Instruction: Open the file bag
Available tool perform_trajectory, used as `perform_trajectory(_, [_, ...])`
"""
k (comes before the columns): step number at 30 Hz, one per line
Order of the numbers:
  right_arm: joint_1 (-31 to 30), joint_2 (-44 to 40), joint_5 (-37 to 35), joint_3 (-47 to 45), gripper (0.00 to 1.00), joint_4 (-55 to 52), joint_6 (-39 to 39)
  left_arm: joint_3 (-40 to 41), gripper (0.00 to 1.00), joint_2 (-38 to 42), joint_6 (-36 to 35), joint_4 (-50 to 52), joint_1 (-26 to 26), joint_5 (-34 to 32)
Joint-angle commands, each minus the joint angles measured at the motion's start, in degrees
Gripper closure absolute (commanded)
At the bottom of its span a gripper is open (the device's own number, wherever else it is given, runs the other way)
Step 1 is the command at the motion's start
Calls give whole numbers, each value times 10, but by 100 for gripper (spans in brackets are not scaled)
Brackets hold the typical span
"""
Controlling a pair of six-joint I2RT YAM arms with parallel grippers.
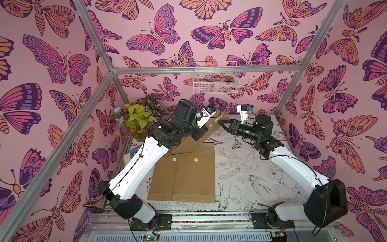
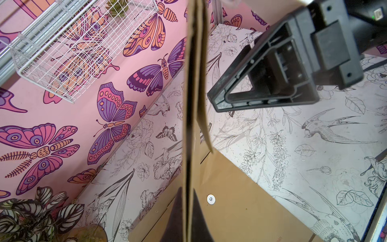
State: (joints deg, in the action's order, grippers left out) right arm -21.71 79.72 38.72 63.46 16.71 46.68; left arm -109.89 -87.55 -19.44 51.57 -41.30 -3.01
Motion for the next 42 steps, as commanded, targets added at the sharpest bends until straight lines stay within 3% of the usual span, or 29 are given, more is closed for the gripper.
perform_trajectory(1, [2,23,45,28,43,17,6,-9,100,13,-1,11,-4,-2])
perform_trajectory(16, [4,47,43,46,60,14,21,-9,100,18,-3,11,-6,5])
perform_trajectory(33, [4,44,26,49,100,-29,-1,-7,100,12,-9,10,-6,-3])
perform_trajectory(42, [9,31,0,46,100,-81,-31,10,100,19,7,6,-6,6])
